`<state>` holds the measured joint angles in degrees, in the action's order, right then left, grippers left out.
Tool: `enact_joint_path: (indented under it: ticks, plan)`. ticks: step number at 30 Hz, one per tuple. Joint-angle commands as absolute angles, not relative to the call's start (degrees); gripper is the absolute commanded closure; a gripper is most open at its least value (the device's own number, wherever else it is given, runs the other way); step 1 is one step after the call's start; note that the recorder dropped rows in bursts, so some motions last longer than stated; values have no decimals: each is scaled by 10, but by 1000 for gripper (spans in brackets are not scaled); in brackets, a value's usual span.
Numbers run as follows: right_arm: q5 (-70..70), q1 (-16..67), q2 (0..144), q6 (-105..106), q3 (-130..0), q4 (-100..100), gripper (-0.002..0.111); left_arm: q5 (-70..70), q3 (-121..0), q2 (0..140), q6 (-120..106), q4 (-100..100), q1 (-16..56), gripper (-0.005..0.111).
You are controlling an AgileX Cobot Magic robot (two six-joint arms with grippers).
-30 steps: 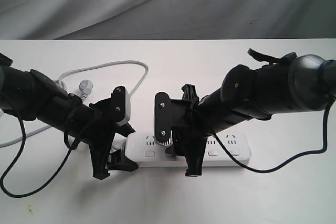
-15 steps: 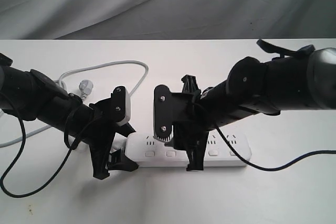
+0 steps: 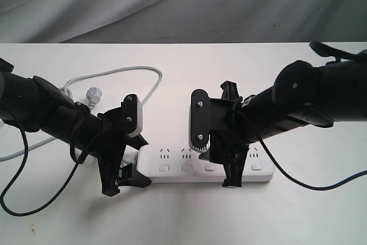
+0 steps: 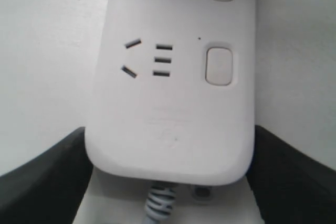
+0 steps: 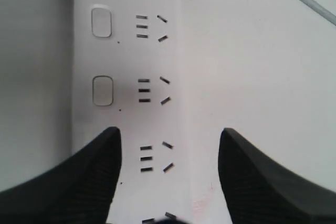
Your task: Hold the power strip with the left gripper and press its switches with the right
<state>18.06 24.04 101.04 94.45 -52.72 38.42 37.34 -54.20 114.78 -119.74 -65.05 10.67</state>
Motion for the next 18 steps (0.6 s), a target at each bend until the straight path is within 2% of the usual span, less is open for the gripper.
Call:
enact_joint_path:
  ticks: [1,18]
  plan:
    - [177,239,1029,943,-524,381,56,373,-543,1147,-1200,-654,109,63]
    - [171,239,1055,942,-524,370,56,373,-543,1147,-1200,-654,109,63]
